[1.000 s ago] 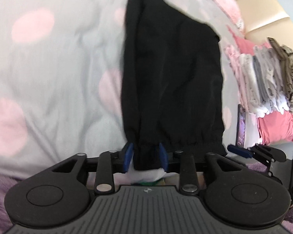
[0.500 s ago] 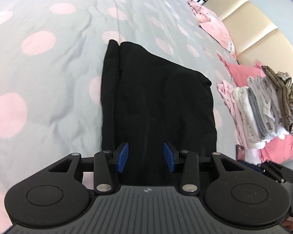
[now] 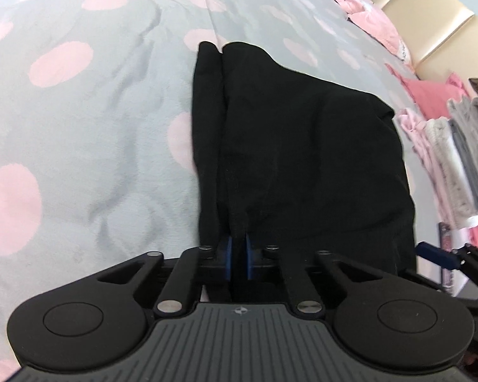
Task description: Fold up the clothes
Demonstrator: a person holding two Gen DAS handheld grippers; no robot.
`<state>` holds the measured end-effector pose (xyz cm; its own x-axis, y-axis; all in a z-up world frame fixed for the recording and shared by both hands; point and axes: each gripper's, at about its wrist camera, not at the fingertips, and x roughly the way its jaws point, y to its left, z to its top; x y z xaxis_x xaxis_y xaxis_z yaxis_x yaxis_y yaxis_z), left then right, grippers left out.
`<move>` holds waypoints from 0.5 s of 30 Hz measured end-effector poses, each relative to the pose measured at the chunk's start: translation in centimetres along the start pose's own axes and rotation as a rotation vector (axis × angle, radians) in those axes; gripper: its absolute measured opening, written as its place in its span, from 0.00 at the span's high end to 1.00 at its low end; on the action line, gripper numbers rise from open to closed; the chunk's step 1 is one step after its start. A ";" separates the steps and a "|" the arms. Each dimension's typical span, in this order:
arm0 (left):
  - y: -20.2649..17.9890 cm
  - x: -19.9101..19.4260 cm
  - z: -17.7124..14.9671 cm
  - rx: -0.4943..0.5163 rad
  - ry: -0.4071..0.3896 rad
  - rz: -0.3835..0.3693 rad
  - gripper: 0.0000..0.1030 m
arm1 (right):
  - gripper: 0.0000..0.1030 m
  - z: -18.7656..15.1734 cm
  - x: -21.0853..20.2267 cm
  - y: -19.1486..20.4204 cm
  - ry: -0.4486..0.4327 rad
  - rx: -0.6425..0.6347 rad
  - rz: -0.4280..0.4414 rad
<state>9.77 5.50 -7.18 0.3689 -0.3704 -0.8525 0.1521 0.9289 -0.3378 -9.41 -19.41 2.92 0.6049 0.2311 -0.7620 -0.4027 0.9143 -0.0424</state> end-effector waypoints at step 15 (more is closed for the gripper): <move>-0.8 -2.9 0.9 0.046 -0.114 0.036 0.85 | 0.60 3.6 -0.9 -7.6 -0.010 0.112 -0.034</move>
<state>9.38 5.82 -4.08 0.4766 -0.3374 -0.8118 0.1780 0.9413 -0.2867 -4.41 -25.39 6.31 0.6241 0.2025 -0.7546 -0.3033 0.9529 0.0049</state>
